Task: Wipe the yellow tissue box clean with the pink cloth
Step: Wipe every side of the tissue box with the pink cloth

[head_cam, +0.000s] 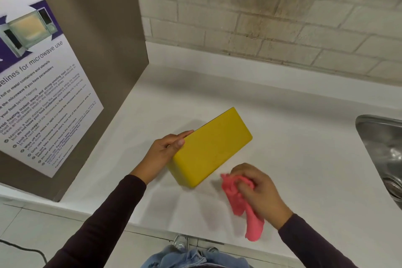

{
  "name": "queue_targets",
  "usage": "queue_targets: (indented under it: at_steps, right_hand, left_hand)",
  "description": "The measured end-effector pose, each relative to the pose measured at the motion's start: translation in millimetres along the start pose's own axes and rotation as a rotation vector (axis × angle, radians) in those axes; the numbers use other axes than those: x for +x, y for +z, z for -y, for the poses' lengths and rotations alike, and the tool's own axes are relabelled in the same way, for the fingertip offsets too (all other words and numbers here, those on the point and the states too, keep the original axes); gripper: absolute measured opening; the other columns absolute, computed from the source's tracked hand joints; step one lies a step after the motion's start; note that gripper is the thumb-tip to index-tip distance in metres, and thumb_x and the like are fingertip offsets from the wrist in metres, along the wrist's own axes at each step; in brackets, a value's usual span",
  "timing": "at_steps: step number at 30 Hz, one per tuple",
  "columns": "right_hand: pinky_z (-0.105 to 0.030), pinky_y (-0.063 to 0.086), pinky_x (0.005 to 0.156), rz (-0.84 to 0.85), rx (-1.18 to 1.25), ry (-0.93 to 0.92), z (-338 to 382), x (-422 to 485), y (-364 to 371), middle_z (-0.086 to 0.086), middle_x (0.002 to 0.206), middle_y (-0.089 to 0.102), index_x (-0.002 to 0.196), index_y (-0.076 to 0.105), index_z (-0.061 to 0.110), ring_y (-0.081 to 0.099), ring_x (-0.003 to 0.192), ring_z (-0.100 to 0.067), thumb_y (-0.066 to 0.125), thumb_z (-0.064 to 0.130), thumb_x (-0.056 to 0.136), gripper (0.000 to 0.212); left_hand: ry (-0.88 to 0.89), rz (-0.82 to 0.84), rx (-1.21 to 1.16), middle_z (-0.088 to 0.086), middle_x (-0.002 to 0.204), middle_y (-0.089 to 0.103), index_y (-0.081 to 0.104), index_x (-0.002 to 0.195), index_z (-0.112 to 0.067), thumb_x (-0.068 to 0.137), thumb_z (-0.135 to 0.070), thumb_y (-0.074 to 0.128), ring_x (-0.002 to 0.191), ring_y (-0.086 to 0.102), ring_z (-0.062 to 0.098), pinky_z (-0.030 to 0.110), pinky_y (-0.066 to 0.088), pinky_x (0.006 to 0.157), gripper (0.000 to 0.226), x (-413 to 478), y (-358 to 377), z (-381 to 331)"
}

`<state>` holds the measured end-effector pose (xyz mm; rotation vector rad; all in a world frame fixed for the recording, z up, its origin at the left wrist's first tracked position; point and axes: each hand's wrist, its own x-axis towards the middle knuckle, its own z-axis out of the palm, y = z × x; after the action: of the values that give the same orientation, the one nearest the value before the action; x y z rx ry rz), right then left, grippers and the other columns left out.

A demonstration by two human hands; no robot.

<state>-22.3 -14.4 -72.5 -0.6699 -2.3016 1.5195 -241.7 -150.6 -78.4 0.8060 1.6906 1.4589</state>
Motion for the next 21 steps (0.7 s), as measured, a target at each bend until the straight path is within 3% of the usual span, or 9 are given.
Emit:
queue_targets:
  at_steps: [2, 4, 6, 7, 9, 11, 13, 17, 21]
  right_hand:
    - [-0.028, 0.051, 0.07, -0.166, 0.508, 0.296, -4, 0, -7, -0.012, 0.087, 0.067, 0.08, 0.068, 0.011, 0.063, 0.079, -0.023, 0.048, 0.0, 0.09, 0.025]
    - [-0.036, 0.054, 0.071, -0.058, 1.103, 0.578, -5, 1, -12, -0.017, 0.096, 0.064, 0.095, 0.066, 0.008, 0.065, 0.085, -0.028, 0.047, 0.024, 0.092, 0.025]
    - [-0.043, 0.053, 0.078, 0.045, 1.342, 0.642, -6, -2, -16, -0.02, 0.111, 0.06, 0.111, 0.062, 0.005, 0.061, 0.099, -0.033, 0.053, 0.036, 0.088, 0.039]
    - [-0.046, 0.05, 0.086, 0.068, 1.381, 0.619, -7, -3, -17, -0.022, 0.119, 0.056, 0.119, 0.058, 0.004, 0.056, 0.108, -0.035, 0.058, 0.035, 0.086, 0.044]
    - [-0.048, 0.041, 0.1, 0.098, 1.439, 0.536, -12, -5, -19, -0.024, 0.132, 0.047, 0.13, 0.048, 0.001, 0.046, 0.121, -0.037, 0.066, 0.024, 0.079, 0.059]
    - [-0.049, 0.039, 0.102, 0.104, 1.452, 0.456, -14, -5, -23, -0.026, 0.135, 0.043, 0.131, 0.043, -0.002, 0.045, 0.123, -0.038, 0.068, 0.01, 0.068, 0.069]
    - [-0.05, 0.04, 0.101, 0.118, 1.437, 0.427, -16, -6, -27, -0.026, 0.131, 0.05, 0.128, 0.049, -0.002, 0.05, 0.119, -0.039, 0.067, 0.0, 0.059, 0.072]
    - [-0.047, 0.05, 0.089, 0.153, 1.383, 0.429, -23, -9, -37, -0.024, 0.121, 0.059, 0.129, 0.051, 0.001, 0.059, 0.11, -0.036, 0.064, -0.007, 0.065, 0.065]
    - [-0.047, 0.052, 0.087, 0.14, 1.193, 0.42, -20, -10, -41, -0.021, 0.121, 0.062, 0.121, 0.062, 0.003, 0.062, 0.108, -0.033, 0.06, 0.015, 0.088, 0.035]
  left_hand:
    - [0.002, -0.003, 0.001, -0.001, 0.121, 0.063, 0.061, 0.116, -0.037, 0.053, -0.085, 0.055, 0.112, 0.057, 0.005, 0.024, 0.041, 0.099, 0.08, -1, 0, -1]
    - [0.002, -0.008, -0.003, -0.002, 0.12, 0.063, 0.062, 0.114, -0.037, 0.059, -0.08, 0.055, 0.11, 0.058, 0.002, 0.025, 0.041, 0.1, 0.07, -2, 1, -3]
    - [-0.004, -0.012, 0.004, -0.002, 0.119, 0.063, 0.061, 0.113, -0.037, 0.075, -0.063, 0.051, 0.109, 0.058, 0.002, 0.03, 0.041, 0.104, 0.048, -1, 2, -3]
    - [-0.004, -0.011, 0.009, -0.005, 0.117, 0.063, 0.061, 0.113, -0.038, 0.077, -0.058, 0.05, 0.107, 0.058, -0.001, 0.03, 0.041, 0.105, 0.043, -1, 1, -3]
    - [0.003, -0.007, 0.018, -0.011, 0.115, 0.064, 0.062, 0.112, -0.039, 0.071, -0.068, 0.052, 0.104, 0.059, -0.006, 0.022, 0.043, 0.1, 0.051, -1, 0, -2]
    - [0.004, -0.005, 0.02, -0.013, 0.114, 0.064, 0.062, 0.112, -0.04, 0.07, -0.069, 0.052, 0.103, 0.059, -0.009, 0.019, 0.044, 0.097, 0.051, -1, 1, -2]
    - [0.011, 0.0, 0.024, -0.016, 0.113, 0.064, 0.062, 0.112, -0.04, 0.066, -0.074, 0.054, 0.102, 0.059, -0.01, 0.013, 0.045, 0.092, 0.058, 1, 0, -2]
    - [0.016, 0.004, 0.042, -0.019, 0.112, 0.065, 0.062, 0.11, -0.042, 0.072, -0.065, 0.052, 0.105, 0.058, -0.011, 0.02, 0.042, 0.098, 0.046, 5, 0, -2]
    - [0.017, -0.009, 0.04, -0.024, 0.108, 0.066, 0.063, 0.108, -0.044, 0.056, -0.083, 0.055, 0.104, 0.058, -0.011, 0.013, 0.042, 0.091, 0.066, 8, 0, -2]
